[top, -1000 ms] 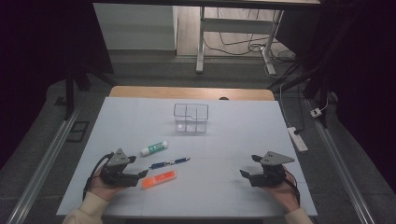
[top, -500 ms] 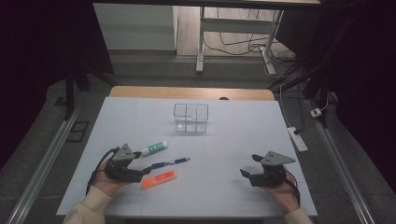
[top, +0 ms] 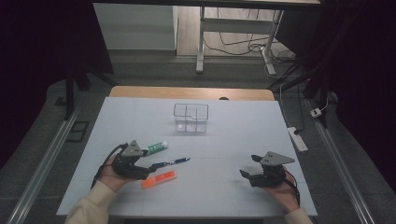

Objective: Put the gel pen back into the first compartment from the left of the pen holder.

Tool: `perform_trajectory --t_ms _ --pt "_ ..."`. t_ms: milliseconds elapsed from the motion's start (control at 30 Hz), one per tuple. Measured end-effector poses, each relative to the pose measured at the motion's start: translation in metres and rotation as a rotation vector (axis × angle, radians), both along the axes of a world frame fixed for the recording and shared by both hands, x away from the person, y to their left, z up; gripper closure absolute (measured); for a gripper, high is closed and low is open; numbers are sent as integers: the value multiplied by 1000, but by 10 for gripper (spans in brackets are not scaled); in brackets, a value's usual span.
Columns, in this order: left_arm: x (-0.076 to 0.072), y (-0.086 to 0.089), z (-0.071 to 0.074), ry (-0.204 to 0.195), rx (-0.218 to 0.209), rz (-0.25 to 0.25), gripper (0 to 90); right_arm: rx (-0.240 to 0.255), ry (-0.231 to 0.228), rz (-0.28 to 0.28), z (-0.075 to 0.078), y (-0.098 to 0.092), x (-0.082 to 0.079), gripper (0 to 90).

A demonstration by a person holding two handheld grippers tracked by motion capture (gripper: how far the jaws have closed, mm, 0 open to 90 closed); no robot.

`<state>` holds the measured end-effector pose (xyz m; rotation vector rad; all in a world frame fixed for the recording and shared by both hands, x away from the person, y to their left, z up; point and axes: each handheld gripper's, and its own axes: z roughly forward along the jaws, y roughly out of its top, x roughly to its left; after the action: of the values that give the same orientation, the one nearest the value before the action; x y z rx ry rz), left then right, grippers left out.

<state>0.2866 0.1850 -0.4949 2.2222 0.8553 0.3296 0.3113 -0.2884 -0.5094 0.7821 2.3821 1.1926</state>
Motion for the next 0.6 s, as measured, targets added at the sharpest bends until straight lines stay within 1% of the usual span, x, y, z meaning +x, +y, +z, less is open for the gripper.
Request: perform_trajectory --t_ms 167,200,233,267,367,500,533,567,600 --pt "5 -6 1 7 14 -22 272 -5 3 -2 -2 1 0 218" --pt "8 -9 2 11 23 -34 272 -6 6 -1 -2 1 0 218" --pt "8 -9 2 11 23 -34 272 -7 6 -1 -2 1 0 218" --pt "12 -13 3 16 28 -43 272 -10 6 1 -2 1 0 218" --pt "16 -18 3 15 34 -59 277 -6 2 3 -2 1 0 218" --pt "21 -24 4 15 49 -62 277 -15 9 7 -3 2 1 218" --pt "23 -27 5 15 57 -69 277 -20 12 8 -3 2 1 218" --pt "24 -29 6 15 53 -71 277 -22 13 10 -3 2 1 218" --pt "27 -32 7 14 60 -83 278 -24 13 10 -3 3 1 218"
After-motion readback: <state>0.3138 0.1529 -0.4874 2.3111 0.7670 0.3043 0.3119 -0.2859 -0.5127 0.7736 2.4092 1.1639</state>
